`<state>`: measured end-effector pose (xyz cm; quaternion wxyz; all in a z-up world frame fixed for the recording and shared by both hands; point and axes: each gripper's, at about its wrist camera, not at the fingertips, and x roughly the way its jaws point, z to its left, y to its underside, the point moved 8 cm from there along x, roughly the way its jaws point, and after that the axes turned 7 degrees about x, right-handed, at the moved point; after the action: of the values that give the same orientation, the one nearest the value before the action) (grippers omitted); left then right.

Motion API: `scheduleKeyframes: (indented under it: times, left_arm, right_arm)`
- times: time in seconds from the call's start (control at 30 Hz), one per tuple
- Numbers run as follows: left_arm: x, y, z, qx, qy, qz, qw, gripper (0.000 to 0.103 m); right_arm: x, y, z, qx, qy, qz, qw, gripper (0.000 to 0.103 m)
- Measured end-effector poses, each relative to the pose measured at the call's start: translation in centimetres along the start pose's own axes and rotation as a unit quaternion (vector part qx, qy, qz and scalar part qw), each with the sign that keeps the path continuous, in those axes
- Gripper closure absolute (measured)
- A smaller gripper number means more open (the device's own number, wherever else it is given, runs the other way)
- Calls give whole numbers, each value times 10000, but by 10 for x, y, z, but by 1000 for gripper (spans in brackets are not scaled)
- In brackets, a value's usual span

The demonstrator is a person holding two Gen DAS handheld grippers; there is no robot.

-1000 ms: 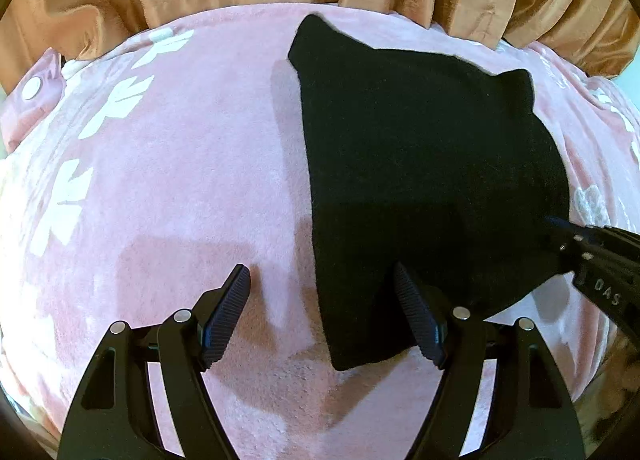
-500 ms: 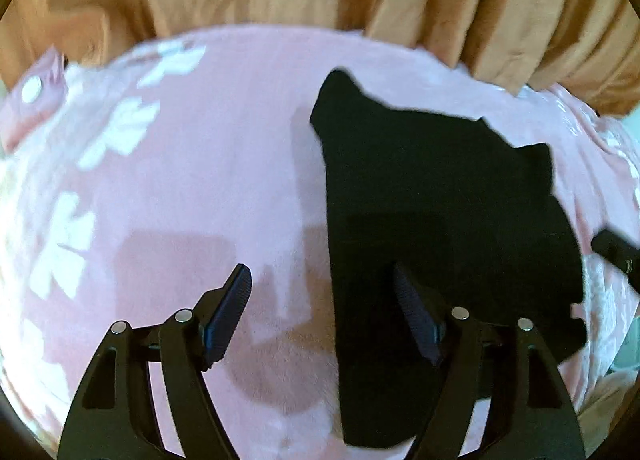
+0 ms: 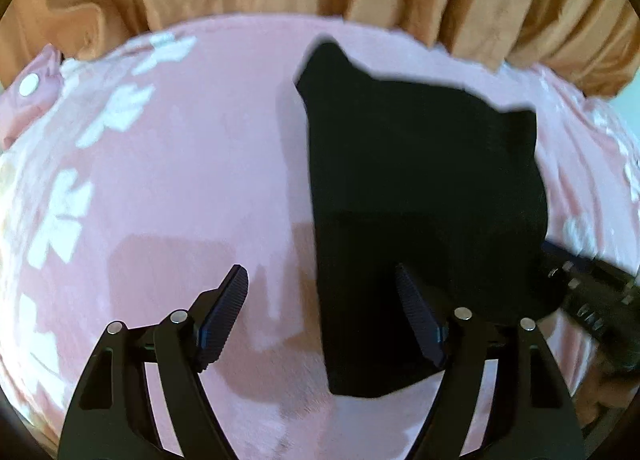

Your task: Fold small clothes

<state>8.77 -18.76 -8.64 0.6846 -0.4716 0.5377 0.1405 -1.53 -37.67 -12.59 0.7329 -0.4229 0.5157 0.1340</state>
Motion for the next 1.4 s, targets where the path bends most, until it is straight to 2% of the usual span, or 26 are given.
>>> scheduleKeyframes:
  times: [0.03,0.1,0.13,0.2,0.23,0.27,0.3,0.33,0.4,0.47,0.5,0.53,0.67,0.73,0.9,1.03,1.2,1.4]
  left_arm:
    - [-2,2,0,-24,-44,-46,10000,28]
    - [-13,2,-3,23,-66,-125,9999,30]
    - [-18,2,-5,43,-43,-187,9998,30]
    - [-19,3,-8,84,-53,-202,9997,30]
    - [-12,7,-11,114,-47,-50,9999,30]
    - [-8,10,-11,94,-33,37,9999,30]
    - [-6,15,-14,42,57,163,9998,30]
    - [-7,19,-16,-15,154,229,9996,30]
    - [-14,20,-20,-84,304,209,9993,30]
    - [-17,17,-24,-73,388,171,9991,30]
    - [-17,14,-25,-76,419,150,9990,28]
    - [-15,12,-26,-106,414,162,9990,27]
    - [-6,3,-28,-310,615,243,9973,25]
    - [-4,-2,-31,-394,693,221,9966,23]
    - [6,-17,-32,-359,641,169,9972,22]
    - [22,-17,-29,-453,765,320,9955,17]
    - [28,-20,-30,-259,739,137,9968,11]
    - [27,-22,-31,-213,815,105,9964,14]
  right_arm:
    - [-7,-4,1,95,10,44,9999,75]
    - [-38,-4,8,193,-264,-230,9992,74]
    - [-44,0,10,147,-223,-276,9993,73]
    - [-26,11,11,1,-131,-9,9999,72]
    - [2,24,9,-25,-39,329,9994,71]
    - [1,28,3,37,-7,128,9999,65]
    - [-1,29,0,180,42,193,9996,54]
    - [-3,28,-3,300,-48,267,9992,59]
    - [-24,21,-7,628,-403,28,9972,60]
    - [-35,15,-13,715,-471,-123,9963,56]
    - [-35,11,-17,789,-488,-113,9956,50]
    - [-32,7,-22,882,-517,-56,9947,46]
    - [-14,0,-22,1111,-873,324,9894,45]
    - [-3,-3,-14,1072,-983,491,9881,45]
    - [-5,1,6,873,-922,626,9899,42]
    - [0,-6,6,912,-1032,669,9882,37]
    - [4,-13,13,781,-1029,486,9904,31]
    - [5,-16,15,721,-979,377,9919,29]
